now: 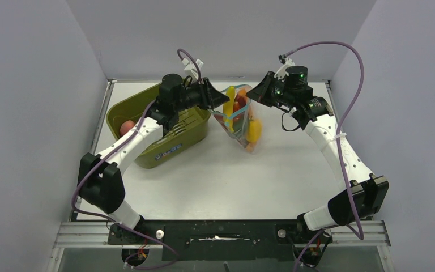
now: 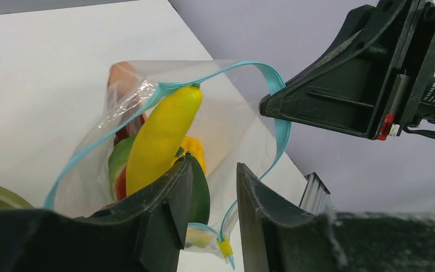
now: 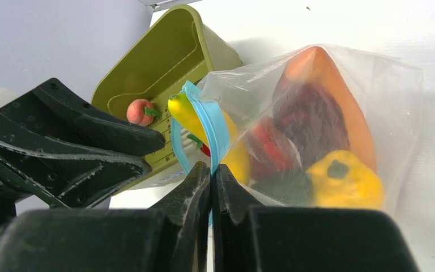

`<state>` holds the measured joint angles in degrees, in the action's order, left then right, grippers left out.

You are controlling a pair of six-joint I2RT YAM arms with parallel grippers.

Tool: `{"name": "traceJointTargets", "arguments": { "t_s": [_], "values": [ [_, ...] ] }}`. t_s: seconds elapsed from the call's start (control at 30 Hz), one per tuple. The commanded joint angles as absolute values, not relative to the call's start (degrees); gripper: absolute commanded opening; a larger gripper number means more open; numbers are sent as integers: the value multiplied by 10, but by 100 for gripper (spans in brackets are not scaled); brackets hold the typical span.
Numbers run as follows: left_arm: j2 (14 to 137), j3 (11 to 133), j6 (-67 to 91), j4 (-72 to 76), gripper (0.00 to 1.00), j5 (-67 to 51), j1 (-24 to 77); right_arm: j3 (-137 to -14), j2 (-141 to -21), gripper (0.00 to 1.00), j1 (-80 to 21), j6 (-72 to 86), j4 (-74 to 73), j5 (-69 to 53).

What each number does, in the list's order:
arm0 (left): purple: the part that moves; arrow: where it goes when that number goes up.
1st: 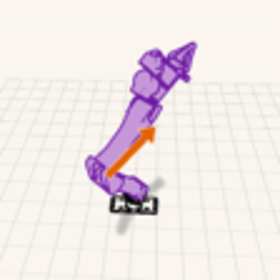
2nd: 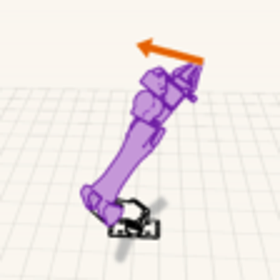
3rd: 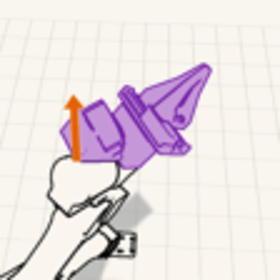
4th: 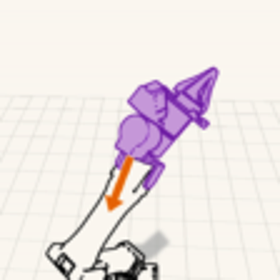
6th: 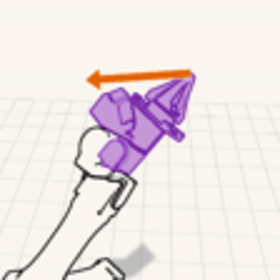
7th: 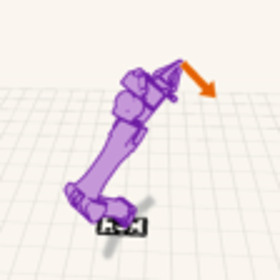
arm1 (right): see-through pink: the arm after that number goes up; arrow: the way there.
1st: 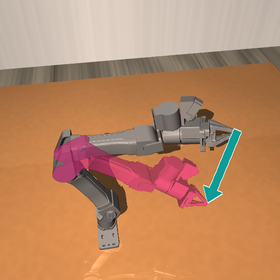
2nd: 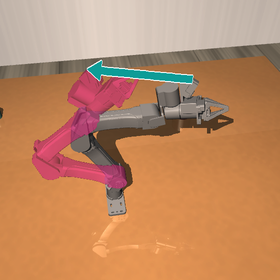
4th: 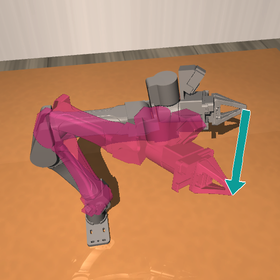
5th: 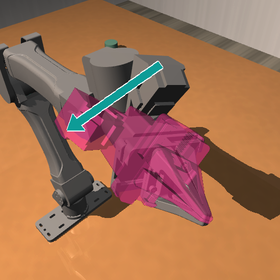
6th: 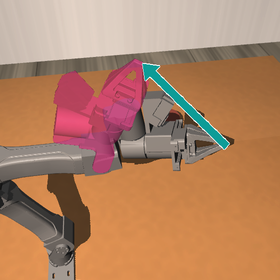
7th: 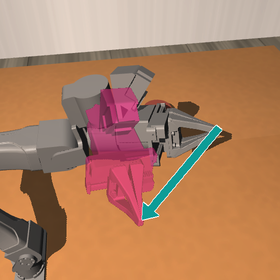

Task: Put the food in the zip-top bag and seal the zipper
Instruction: Place the fake fruit in the zipper food storage bag.

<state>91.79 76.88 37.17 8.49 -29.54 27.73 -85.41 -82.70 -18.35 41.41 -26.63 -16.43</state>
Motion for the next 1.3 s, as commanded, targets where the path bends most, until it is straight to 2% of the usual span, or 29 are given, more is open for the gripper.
{"name": "traceJointTargets", "arguments": {
  "t_s": [0.0,0.2,0.43,1.27],
  "values": [
    [926,801,348,120,33,-278,301,-890,-804,0,-181,414,-215,-185],
    [918,808,288,82,33,-194,320,-890,-801,0,-182,415,-213,-186],
    [885,766,263,108,34,-115,324,-884,-796,0,-183,420,-212,-186],
    [965,798,277,187,33,-208,353,-898,-812,0,-199,418,-202,-195]
  ]
}}
